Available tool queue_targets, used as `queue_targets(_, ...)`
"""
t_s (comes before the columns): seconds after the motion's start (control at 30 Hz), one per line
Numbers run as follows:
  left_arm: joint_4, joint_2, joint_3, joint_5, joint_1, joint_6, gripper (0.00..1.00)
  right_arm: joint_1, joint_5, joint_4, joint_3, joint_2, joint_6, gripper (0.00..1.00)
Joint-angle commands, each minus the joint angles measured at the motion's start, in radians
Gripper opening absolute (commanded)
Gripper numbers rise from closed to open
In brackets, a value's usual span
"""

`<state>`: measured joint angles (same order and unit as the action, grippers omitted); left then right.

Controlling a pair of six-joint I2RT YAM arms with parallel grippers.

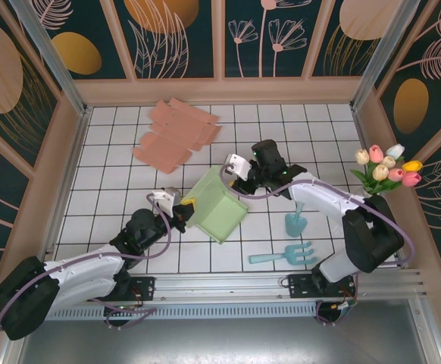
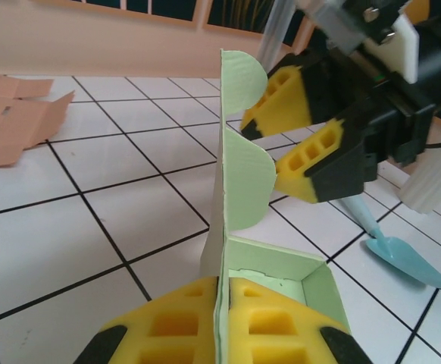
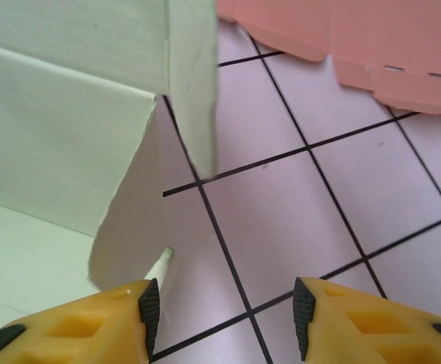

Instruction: Fold the paper box

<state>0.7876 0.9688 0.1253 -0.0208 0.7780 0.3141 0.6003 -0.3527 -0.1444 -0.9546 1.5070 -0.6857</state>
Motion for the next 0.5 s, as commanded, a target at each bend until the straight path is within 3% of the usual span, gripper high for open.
queue_targets(0.0, 0.034, -0.004, 0.0, -0.073, 0.003, -0.032, 0.0, -0.011, -0.148, -0.049, -0.048, 0.015, -0.081, 0.51)
queue_targets(0.27, 0.093, 0.014, -0.003, -0.239, 0.002, -0.041, 0.0, -0.01, -0.371, -0.034, -0.01, 0.008, -0.156, 0.46)
queue_targets(0.47, 0.114, -0.006, -0.011, -0.308, 0.002, -0.049, 0.0, -0.012, -0.468, -0.055, 0.013, -0.001, -0.196, 0.21)
